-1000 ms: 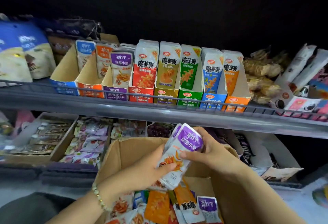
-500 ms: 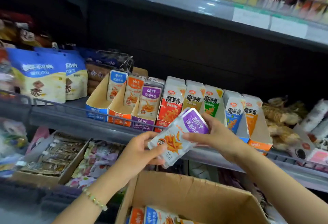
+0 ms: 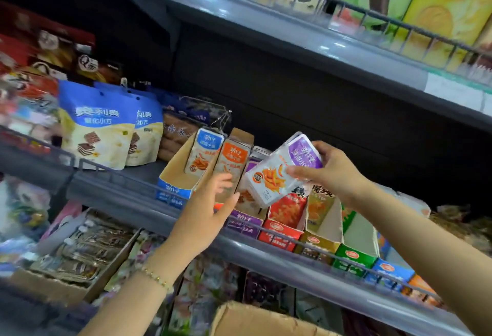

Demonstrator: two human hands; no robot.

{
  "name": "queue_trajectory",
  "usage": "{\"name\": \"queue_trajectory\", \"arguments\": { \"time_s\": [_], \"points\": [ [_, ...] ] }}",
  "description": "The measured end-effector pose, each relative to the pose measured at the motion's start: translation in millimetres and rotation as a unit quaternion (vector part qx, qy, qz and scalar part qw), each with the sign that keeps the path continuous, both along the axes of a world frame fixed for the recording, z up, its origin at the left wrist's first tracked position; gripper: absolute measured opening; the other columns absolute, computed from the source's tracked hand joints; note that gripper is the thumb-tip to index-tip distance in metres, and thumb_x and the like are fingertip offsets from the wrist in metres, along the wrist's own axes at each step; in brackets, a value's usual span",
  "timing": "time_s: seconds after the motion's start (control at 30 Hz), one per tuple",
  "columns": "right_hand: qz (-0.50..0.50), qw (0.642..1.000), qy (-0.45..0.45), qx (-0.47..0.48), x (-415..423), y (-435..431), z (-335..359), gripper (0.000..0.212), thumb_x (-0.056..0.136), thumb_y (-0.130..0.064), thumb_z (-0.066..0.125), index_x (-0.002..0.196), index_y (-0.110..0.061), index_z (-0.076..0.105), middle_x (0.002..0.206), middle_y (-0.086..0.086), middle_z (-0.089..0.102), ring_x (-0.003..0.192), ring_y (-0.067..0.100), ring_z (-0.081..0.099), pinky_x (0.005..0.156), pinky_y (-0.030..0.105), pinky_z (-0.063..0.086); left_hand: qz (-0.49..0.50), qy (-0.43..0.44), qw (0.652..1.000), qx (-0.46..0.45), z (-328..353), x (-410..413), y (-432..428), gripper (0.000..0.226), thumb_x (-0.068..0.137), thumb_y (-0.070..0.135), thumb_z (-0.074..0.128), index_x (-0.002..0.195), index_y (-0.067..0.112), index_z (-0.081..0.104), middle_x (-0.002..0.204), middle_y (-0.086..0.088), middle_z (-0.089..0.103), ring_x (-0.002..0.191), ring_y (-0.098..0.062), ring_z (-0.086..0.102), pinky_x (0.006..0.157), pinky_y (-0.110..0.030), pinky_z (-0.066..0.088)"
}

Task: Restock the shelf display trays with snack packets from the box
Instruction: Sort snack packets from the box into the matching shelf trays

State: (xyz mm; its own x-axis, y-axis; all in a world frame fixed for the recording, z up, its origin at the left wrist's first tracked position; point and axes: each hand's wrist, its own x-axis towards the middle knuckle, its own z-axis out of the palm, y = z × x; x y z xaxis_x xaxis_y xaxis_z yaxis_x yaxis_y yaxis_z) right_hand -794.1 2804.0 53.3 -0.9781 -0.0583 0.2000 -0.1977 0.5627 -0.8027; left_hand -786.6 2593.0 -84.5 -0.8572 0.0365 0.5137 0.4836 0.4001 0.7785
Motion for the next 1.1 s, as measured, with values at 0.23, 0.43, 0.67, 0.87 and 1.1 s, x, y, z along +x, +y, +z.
{"name": "queue_trajectory", "arguments": {
  "time_s": [0.23, 0.43, 0.67, 0.87, 1.1],
  "points": [
    [0.011, 0.971, 0.029, 0.235, -38.8, -26.4, -10.1, 0.052, 0.074, -0.023, 0.081, 0.115, -0.025, 0.049, 0.105, 0.000, 0.062, 0.088, 0.011, 0.065, 0.068, 0.024, 0.056, 0.044, 0.066, 0.960, -0.269, -11.2, -15.9, -2.0, 0.037, 0.096, 0.048, 0.039, 0.130, 0.036, 0.048, 0.125, 0.014, 0.051, 0.120, -0.006, 0.043, 0.109, -0.029, 0.027],
    [0.051, 0.947, 0.056, 0.311, -55.8, -39.3, -58.3, 0.072, 0.076, -0.025, 0.080, 0.136, -0.023, 0.039, 0.126, 0.001, 0.053, 0.111, 0.013, 0.054, 0.080, 0.021, 0.051, 0.049, 0.058, 0.961, -0.267, -15.3, -25.4, -0.1, 0.022, 0.097, 0.041, 0.043, 0.109, 0.030, 0.059, 0.109, 0.010, 0.052, 0.104, -0.008, 0.045, 0.100, -0.027, 0.027],
    [0.027, 0.890, 0.161, 0.426, -57.1, -36.4, -64.2, 0.081, 0.082, -0.039, 0.072, 0.148, -0.026, 0.027, 0.149, -0.001, 0.036, 0.134, 0.018, 0.036, 0.107, 0.037, 0.041, 0.045, 0.055, 0.962, -0.263, -16.0, -26.2, 0.2, 0.022, 0.097, 0.039, 0.045, 0.109, 0.028, 0.060, 0.108, 0.009, 0.052, 0.105, -0.009, 0.046, 0.101, -0.028, 0.027],
    [-0.014, 0.869, 0.127, 0.478, -52.7, -48.1, -71.5, 0.084, 0.085, -0.043, 0.067, 0.151, -0.026, 0.018, 0.157, -0.001, 0.026, 0.142, 0.023, 0.029, 0.113, 0.039, 0.029, 0.048, 0.043, 0.962, -0.266, -14.7, -23.9, 1.5, 0.023, 0.098, 0.041, 0.043, 0.111, 0.028, 0.058, 0.109, 0.010, 0.050, 0.106, -0.008, 0.044, 0.099, -0.025, 0.025],
    [-0.068, 0.851, 0.163, 0.494, -52.7, -52.3, -80.6, 0.078, 0.088, -0.048, 0.061, 0.150, -0.022, 0.022, 0.157, 0.002, 0.028, 0.145, 0.023, 0.024, 0.119, 0.038, 0.012, 0.054, 0.050, 0.961, -0.267, -17.4, -23.1, 1.3, 0.022, 0.097, 0.040, 0.045, 0.110, 0.028, 0.058, 0.110, 0.010, 0.051, 0.108, -0.008, 0.045, 0.102, -0.026, 0.028]
  ]
}}
